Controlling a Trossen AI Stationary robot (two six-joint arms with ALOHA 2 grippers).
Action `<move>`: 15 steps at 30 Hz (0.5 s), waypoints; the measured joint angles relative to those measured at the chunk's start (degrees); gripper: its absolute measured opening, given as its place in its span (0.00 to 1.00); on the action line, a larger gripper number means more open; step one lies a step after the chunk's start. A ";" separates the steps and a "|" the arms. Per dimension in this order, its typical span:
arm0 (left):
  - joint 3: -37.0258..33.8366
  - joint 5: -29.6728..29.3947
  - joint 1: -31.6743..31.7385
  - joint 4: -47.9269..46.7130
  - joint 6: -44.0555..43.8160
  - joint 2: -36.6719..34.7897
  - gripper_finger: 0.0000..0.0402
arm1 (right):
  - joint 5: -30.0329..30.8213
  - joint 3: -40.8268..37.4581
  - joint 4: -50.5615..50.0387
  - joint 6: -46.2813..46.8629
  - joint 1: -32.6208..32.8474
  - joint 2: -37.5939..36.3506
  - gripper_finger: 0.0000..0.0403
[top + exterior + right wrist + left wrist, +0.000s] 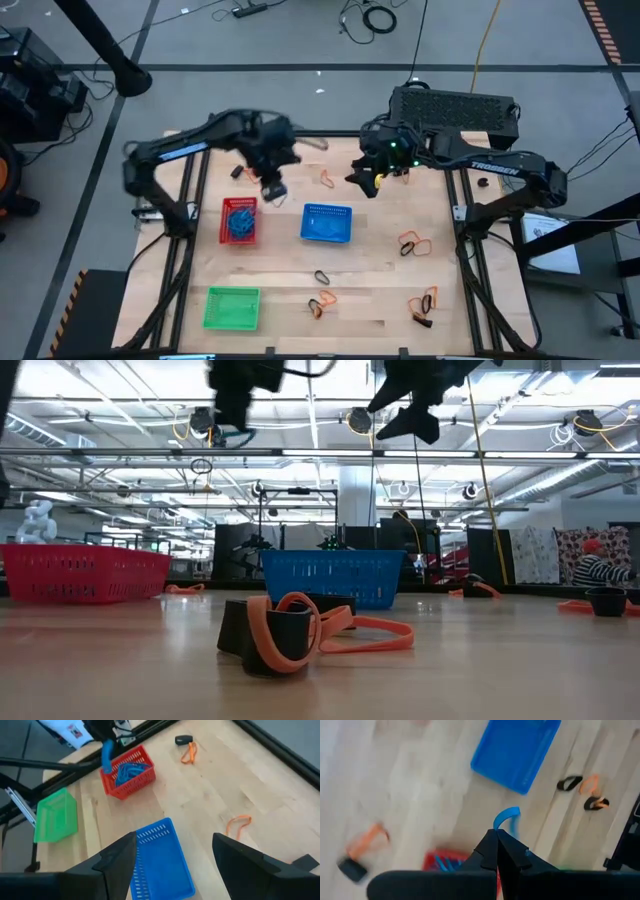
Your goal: Sort rubber bands into baskets
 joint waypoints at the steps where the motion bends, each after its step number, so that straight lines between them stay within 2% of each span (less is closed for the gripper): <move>1: -3.14 -0.72 -1.24 0.86 -2.45 -2.32 0.00 | -0.02 0.00 0.77 -0.26 0.16 0.70 0.62; 5: -15.23 -3.81 -5.60 5.06 -12.90 -11.42 0.00 | -0.33 0.00 5.22 -0.20 0.50 4.35 0.62; 11: -31.22 -6.70 -11.90 8.43 -27.96 -23.00 0.00 | -9.90 0.00 15.98 -0.11 2.81 9.68 0.62; 15: -39.20 -9.88 -16.26 9.33 -35.54 -28.39 0.00 | -10.69 0.00 22.45 -1.29 5.55 12.53 0.62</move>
